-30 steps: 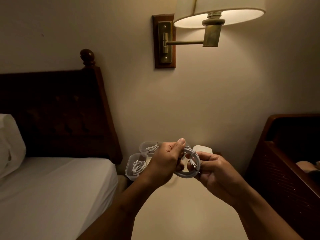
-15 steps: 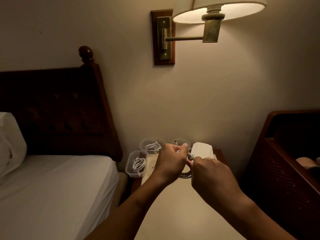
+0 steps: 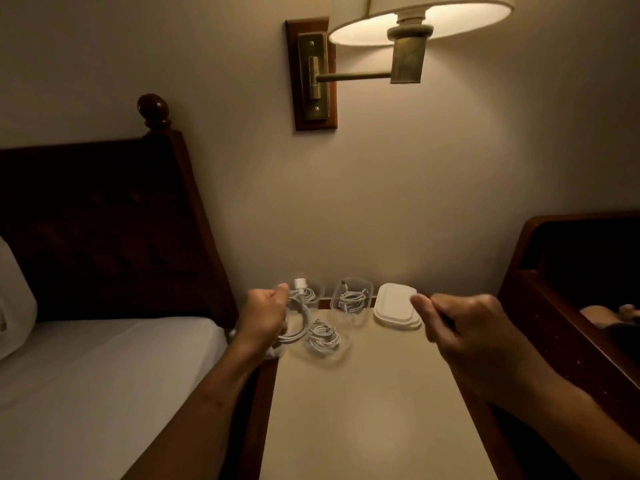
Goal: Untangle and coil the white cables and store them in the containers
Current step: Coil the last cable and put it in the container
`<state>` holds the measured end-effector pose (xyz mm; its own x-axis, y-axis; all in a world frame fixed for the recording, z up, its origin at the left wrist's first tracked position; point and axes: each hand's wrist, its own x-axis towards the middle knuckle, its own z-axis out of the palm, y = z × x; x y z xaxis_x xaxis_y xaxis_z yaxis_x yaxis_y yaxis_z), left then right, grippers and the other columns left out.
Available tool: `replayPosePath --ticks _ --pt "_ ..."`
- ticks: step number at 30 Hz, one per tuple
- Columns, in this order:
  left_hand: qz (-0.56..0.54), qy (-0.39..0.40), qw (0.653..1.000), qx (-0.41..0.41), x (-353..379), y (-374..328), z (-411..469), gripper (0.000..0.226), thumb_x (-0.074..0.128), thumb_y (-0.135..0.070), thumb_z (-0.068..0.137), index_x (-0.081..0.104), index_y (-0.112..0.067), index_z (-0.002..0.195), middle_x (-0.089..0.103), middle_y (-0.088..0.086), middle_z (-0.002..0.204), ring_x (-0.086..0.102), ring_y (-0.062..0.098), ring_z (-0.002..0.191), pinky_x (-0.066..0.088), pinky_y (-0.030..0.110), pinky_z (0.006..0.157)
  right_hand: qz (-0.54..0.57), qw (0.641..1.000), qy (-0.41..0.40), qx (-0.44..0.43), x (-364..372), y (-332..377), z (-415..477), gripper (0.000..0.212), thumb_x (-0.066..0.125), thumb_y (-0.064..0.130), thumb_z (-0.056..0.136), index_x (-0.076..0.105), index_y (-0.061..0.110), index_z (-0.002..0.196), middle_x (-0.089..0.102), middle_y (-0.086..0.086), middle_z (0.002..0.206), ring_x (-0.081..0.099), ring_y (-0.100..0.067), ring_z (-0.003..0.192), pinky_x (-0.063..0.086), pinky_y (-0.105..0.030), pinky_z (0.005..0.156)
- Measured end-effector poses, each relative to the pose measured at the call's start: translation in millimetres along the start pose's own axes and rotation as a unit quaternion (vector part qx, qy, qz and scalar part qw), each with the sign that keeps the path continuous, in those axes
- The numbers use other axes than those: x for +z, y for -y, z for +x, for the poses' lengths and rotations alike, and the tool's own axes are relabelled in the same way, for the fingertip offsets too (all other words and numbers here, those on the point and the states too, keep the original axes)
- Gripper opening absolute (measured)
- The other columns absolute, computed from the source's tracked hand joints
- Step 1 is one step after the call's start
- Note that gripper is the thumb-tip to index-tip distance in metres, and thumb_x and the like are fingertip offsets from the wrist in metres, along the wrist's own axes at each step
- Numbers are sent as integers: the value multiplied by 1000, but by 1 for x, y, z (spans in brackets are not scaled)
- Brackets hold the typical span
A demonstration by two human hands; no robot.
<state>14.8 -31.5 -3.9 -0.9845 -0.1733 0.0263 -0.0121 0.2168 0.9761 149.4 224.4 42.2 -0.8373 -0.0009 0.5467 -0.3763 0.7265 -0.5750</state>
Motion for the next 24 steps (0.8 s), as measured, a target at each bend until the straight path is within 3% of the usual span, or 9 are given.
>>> replayPosePath --ticks 2,4,7,12,14,18,22,24 --pt "-22 46 999 15 10 -1 -12 54 54 -23 105 45 -20 52 33 -1 47 33 12 34 27 20 45 26 999 12 15 18 2 7 48 57 39 97 56 13 57 52 -4 48 46 -21 43 38 -33 46" --pt "-28 80 996 17 22 -6 -22 51 54 -23 106 43 -19 56 30 -5 47 30 9 33 26 18 41 46 998 24 23 44 8 10 37 64 38 95 59 19 64 54 -2 51 48 -19 47 42 -39 48" --pt "-39 127 991 29 29 -11 -33 44 53 -25 106 46 -13 64 32 -5 50 28 10 39 29 20 40 56 998 -13 -6 70 12 11 12 75 30 89 67 22 88 61 11 61 57 -10 55 47 -25 51" --pt "-46 166 984 34 29 -20 -44 34 50 -25 106 52 -7 78 29 2 56 26 14 46 29 22 42 58 995 -65 -56 81 13 12 45 84 19 81 67 16 123 71 9 87 66 -5 66 51 -13 60" --pt "-54 177 982 23 29 -24 -47 38 50 -24 107 48 -8 72 30 -1 55 26 12 45 30 22 42 46 992 -88 -78 78 13 14 47 83 17 79 68 12 123 73 7 85 65 -2 69 49 -6 62" --pt "-92 202 975 8 29 -29 -51 41 48 -23 108 45 -13 69 28 -4 55 23 10 46 26 22 42 18 989 -73 -125 73 6 18 23 78 17 87 78 15 109 71 1 91 58 0 70 50 -12 60" --pt "-118 213 970 -5 29 -29 -54 32 47 -21 108 48 -8 80 25 1 62 20 12 50 22 22 43 113 991 -25 -73 72 -3 21 16 72 12 92 80 16 105 73 6 102 69 -3 91 57 -20 72" --pt "-128 220 967 -12 30 -28 -55 32 47 -22 108 49 -8 79 25 3 63 20 13 52 23 22 42 197 980 13 -13 69 -2 22 17 67 6 94 80 12 104 76 13 94 72 -4 90 58 -23 76"
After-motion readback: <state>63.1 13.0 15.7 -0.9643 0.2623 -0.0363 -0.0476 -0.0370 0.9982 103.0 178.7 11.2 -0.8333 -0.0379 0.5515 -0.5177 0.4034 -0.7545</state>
